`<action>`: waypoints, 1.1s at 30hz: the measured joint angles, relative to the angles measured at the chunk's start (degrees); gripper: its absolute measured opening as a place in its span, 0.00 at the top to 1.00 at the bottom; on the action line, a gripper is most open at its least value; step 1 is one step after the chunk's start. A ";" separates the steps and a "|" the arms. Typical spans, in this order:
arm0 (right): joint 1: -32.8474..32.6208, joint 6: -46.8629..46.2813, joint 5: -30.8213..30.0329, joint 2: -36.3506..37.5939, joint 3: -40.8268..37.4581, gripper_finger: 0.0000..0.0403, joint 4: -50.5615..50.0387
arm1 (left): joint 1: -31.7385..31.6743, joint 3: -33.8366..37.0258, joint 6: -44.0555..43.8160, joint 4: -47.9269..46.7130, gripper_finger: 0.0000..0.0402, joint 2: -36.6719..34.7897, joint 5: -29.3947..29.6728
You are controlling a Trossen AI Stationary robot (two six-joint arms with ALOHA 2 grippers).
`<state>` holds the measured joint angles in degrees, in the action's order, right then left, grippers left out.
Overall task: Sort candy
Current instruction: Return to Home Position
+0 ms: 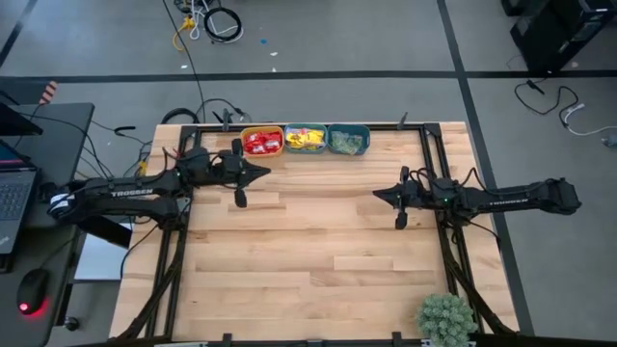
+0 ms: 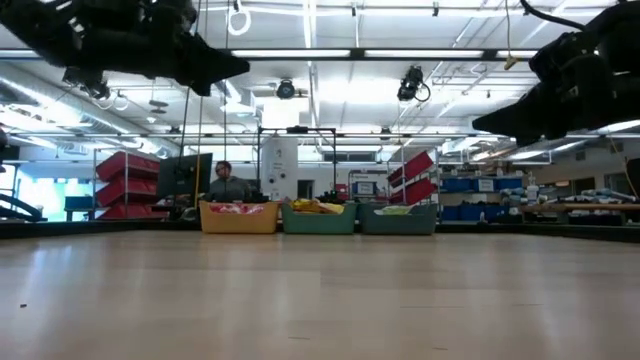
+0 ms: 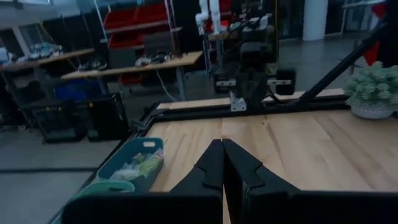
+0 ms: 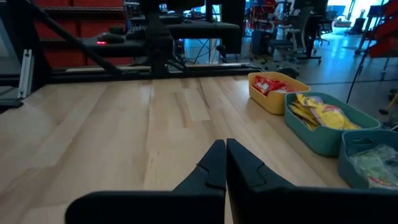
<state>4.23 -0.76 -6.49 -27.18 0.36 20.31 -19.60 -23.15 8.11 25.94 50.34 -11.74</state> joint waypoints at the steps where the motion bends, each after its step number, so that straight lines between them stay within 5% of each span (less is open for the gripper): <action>1: 0.00 -0.15 0.00 0.00 0.00 1.00 -0.07 | 0.36 1.41 -0.01 1.87 1.00 -0.51 0.02; 7: 0.00 -0.61 -0.08 -0.02 0.00 1.00 -1.00 | 0.97 13.40 -6.35 17.31 1.00 -4.37 1.74; 16: 0.00 -1.22 -0.10 -0.02 0.00 1.00 -1.39 | 0.97 21.99 -10.07 16.80 1.00 -18.28 3.12; 33: -0.63 -0.99 -0.11 7.23 0.00 1.00 -10.84 | 2.00 22.66 -8.74 -16.05 1.00 -50.02 5.99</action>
<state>3.60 -1.74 -6.59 -19.95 0.36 9.47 -17.60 -0.49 -0.63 9.88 0.32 -5.75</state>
